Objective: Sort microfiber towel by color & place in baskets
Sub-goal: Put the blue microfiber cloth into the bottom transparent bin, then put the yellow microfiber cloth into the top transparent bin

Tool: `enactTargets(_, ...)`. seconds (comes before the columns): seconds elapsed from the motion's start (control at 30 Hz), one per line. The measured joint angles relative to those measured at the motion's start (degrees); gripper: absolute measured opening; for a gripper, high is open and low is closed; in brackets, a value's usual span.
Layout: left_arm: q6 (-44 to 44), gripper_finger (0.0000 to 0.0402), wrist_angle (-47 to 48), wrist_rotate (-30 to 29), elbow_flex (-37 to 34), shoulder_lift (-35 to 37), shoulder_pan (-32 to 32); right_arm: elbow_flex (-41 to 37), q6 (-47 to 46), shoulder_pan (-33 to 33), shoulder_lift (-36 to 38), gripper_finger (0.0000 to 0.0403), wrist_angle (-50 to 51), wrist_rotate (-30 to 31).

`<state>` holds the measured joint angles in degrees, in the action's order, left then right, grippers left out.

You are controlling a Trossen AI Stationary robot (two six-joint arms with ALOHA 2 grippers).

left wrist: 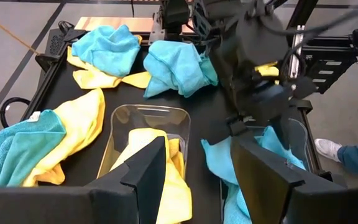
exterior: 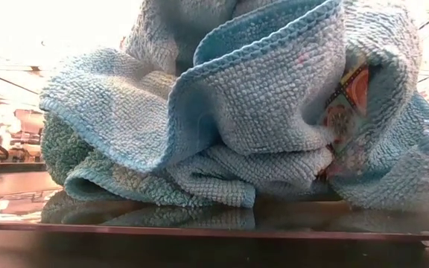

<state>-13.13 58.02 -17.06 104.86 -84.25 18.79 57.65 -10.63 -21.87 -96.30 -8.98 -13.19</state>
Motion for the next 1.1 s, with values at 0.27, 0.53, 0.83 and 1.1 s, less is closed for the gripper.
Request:
enactTargets(0.27, 0.0, 0.0187, -0.1, 0.0, 0.0, 0.0, 0.0, 0.0, -0.5, 0.0, 7.2, 0.0187, 4.1, 0.0)
enactTargets(0.53, -1.3, 0.0187, -0.2, 0.0, 0.0, 0.0, 0.0, 0.0, -2.0, 0.0, 14.2, 0.0187, 7.1, 0.0)
enactTargets(0.83, -3.0, 0.0187, -0.6, 0.1, 0.0, -2.9, 0.7, 0.0, -2.8, 0.0, 20.1, 0.0187, 20.1, 6.5)
enactTargets(1.1, -2.6, 0.0187, -0.2, 0.3, 0.0, -8.6, 2.0, 0.0, -10.0, -1.9, 24.5, 0.0187, 37.3, 7.0)
